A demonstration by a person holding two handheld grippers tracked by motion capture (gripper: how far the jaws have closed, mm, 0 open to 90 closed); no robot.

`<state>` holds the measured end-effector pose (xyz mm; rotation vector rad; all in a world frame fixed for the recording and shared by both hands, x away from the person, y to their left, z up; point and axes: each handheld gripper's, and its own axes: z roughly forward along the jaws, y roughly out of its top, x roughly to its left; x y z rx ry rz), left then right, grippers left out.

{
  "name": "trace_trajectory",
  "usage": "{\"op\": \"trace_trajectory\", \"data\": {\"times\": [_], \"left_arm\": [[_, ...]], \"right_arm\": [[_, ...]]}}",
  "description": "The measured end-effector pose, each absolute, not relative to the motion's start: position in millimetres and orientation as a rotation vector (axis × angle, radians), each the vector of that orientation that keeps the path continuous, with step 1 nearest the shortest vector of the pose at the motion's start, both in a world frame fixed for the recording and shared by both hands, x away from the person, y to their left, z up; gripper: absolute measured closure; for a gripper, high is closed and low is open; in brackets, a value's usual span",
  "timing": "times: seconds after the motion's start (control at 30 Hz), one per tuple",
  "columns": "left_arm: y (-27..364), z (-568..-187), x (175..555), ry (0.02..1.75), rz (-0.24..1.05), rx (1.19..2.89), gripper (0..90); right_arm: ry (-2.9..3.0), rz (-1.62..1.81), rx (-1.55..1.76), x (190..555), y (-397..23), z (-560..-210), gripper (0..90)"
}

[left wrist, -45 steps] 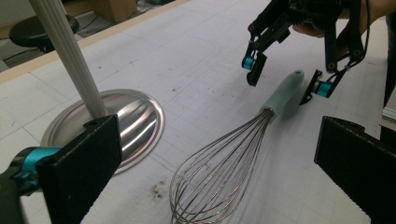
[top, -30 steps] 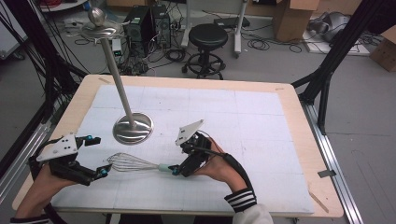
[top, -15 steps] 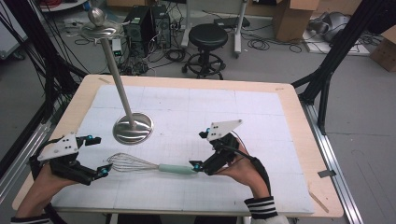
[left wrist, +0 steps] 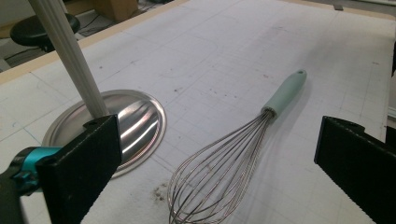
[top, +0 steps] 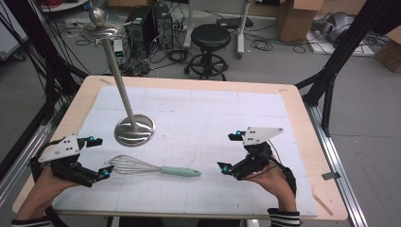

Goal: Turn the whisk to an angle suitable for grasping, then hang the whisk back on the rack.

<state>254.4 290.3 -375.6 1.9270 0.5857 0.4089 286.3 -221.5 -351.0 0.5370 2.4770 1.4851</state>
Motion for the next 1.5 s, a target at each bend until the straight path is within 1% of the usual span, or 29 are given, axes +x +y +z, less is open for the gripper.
{"op": "trace_trajectory", "data": {"times": [0.1, 0.3, 0.53, 1.07, 1.27, 1.5], "left_arm": [[289.9, -375.3, 254.4, 0.585, 0.408, 1.926, 1.7], [290.1, -374.7, 254.0, 0.588, 0.412, 1.922, 1.7], [289.4, -374.2, 253.7, 0.584, 0.412, 1.927, 1.7], [283.1, -366.9, 255.5, 0.551, 0.405, 1.926, 1.7], [268.4, -361.0, 260.0, 0.510, 0.387, 1.974, 1.7], [238.2, -347.6, 268.5, 0.413, 0.333, 2.050, 1.7]], "right_arm": [[2.446, 1.505, 0.561, 284.1, -231.3, -351.3, 0.4], [2.353, 1.513, 0.649, 276.5, -267.1, -349.3, 0.4], [2.318, 1.515, 0.705, 271.1, -288.3, -355.4, 0.4], [2.287, 1.524, 0.731, 267.7, -301.5, -356.2, 0.4], [2.276, 1.537, 0.745, 266.4, -306.8, -356.8, 0.4], [2.272, 1.540, 0.743, 267.7, -308.5, -357.7, 0.4]]}}
